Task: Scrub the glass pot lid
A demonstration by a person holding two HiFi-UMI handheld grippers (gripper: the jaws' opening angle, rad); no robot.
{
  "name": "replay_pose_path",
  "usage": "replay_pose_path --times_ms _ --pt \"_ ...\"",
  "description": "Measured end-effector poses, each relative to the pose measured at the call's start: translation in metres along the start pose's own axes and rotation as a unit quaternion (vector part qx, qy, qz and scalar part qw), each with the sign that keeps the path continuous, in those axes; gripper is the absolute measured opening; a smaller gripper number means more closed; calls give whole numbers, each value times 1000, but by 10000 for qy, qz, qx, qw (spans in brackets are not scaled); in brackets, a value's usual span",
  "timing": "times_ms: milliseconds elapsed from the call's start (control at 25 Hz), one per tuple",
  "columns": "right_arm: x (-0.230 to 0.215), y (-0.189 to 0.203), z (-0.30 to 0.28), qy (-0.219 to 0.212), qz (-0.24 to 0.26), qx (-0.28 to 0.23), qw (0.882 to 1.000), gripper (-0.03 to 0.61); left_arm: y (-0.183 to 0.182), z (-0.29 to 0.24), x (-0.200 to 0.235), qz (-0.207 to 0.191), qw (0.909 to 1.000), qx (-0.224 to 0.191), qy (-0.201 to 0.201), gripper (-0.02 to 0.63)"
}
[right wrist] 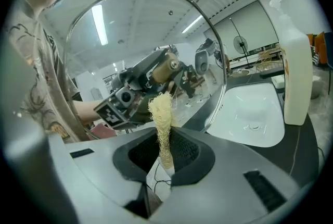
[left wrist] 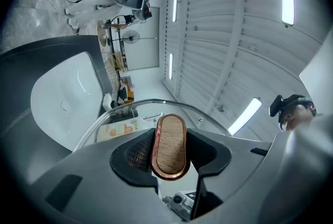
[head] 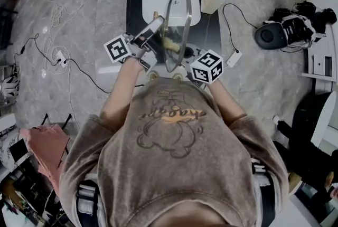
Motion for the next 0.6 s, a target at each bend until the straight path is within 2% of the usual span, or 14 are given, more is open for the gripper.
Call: replay_pose_path --times_ms 240,440,600 --pt "16 -6 16 -236 -146 -105 9996 43 -1 -3 4 -4 10000 25 -46 183" --pt "29 -19 35 -544 -433 -363 9969 43 0 -4 5 -35 9999 63 -78 183" --pt "41 -32 51 -650 -473 -525 9954 43 4 -4 6 -6 9999 72 -123 183"
Point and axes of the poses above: the fingertips, and each gripper's own axes: z backward along the fingers, x to its left, y out of its underside, the point moved 7 cm from there along z, backward along the fingers, and after that the axes turned 1 degree about -z, right-handed, at the moved point
